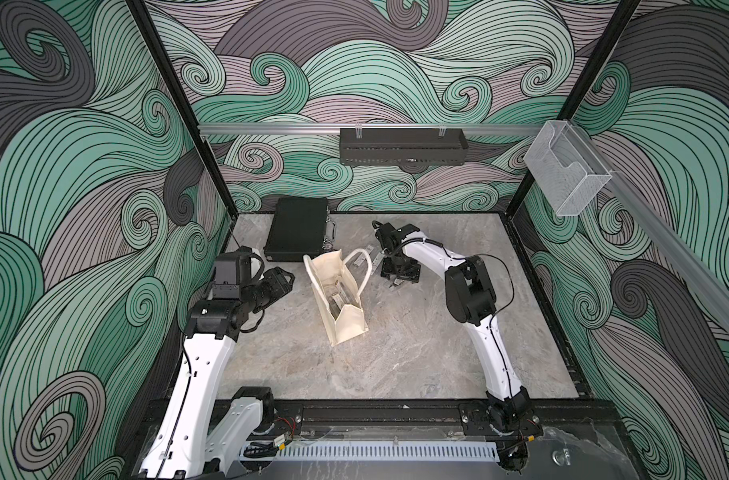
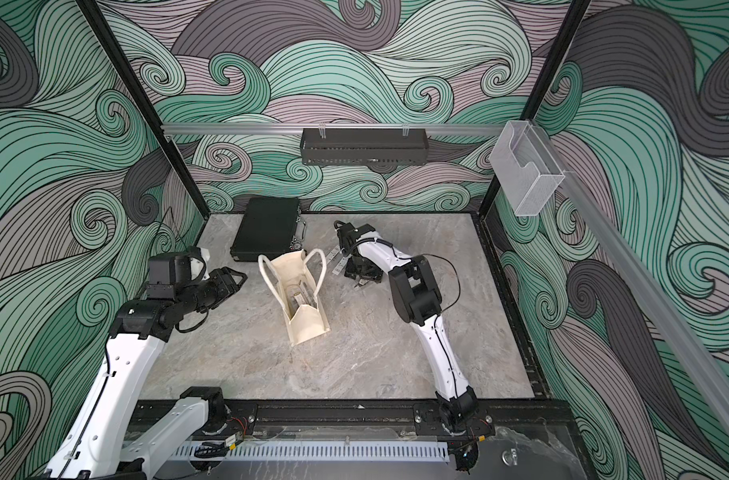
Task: Put the compass set into the canvas bag
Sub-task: Pick up the compass set at the center of the board.
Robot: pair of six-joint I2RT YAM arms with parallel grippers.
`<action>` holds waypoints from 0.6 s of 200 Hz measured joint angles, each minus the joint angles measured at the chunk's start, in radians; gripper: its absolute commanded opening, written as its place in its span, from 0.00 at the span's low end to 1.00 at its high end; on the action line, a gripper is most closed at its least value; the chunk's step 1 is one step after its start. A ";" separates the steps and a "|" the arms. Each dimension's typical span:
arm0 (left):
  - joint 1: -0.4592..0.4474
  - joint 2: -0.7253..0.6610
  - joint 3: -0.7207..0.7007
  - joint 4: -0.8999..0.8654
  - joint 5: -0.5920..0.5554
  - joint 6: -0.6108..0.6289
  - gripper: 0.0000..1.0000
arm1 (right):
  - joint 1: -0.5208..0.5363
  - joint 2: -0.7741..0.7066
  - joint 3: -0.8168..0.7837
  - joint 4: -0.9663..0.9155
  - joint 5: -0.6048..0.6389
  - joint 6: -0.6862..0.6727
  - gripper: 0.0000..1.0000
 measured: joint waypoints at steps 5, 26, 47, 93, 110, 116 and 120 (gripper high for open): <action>0.000 0.000 0.000 0.000 0.000 0.000 0.57 | -0.002 -0.009 -0.018 0.014 -0.004 0.000 0.79; 0.000 0.000 0.000 0.000 0.000 0.000 0.57 | -0.010 -0.042 -0.082 0.063 -0.027 0.005 0.76; 0.000 -0.004 0.000 0.000 -0.002 0.000 0.57 | -0.021 -0.066 -0.129 0.110 -0.061 0.013 0.75; 0.000 -0.006 0.000 0.000 -0.003 0.000 0.57 | -0.028 -0.092 -0.177 0.156 -0.085 0.026 0.67; 0.000 -0.008 0.000 0.000 -0.003 0.000 0.57 | -0.028 -0.097 -0.185 0.160 -0.085 0.027 0.65; 0.000 -0.009 0.000 0.000 -0.003 0.000 0.57 | -0.028 -0.100 -0.190 0.163 -0.085 0.027 0.63; 0.000 -0.010 0.000 0.000 -0.003 0.000 0.57 | -0.029 -0.102 -0.193 0.166 -0.085 0.026 0.61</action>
